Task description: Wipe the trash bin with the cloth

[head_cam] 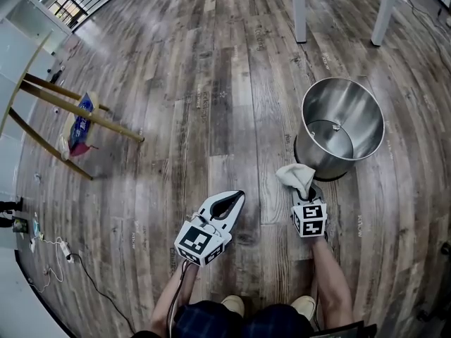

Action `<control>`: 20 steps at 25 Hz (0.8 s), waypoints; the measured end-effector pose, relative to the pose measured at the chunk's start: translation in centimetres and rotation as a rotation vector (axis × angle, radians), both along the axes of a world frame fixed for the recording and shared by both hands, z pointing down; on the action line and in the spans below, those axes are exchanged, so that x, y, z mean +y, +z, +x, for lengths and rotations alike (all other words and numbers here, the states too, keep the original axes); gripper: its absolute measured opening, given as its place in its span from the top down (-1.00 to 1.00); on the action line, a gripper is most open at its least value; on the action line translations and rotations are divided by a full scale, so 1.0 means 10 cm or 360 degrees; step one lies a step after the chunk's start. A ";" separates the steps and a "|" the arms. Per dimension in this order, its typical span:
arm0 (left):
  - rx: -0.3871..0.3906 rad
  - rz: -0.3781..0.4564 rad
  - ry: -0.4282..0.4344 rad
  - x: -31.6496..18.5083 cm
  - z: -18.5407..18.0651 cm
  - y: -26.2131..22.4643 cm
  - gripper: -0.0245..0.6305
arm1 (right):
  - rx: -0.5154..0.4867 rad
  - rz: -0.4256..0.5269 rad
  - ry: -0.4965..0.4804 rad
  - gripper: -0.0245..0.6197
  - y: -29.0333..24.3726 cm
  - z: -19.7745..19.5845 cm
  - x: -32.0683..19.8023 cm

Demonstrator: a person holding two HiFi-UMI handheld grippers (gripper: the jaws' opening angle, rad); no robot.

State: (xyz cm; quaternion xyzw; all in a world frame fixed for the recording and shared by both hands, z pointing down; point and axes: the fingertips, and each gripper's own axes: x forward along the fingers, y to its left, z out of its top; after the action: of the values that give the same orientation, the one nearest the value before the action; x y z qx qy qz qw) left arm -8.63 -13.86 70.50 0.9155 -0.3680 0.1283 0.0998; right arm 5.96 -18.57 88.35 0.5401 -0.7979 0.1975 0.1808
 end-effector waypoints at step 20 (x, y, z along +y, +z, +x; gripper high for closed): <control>0.0039 -0.0034 0.0008 -0.02 -0.04 0.09 0.93 | 0.0075 -0.0048 0.0229 0.67 0.15 0.74 0.09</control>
State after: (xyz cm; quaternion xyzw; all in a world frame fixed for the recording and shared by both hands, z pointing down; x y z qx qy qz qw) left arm -9.06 -14.05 71.45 0.9168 -0.3630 0.1213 0.1139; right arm 13.37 -17.68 89.84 0.5978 -0.7495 0.2092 0.1928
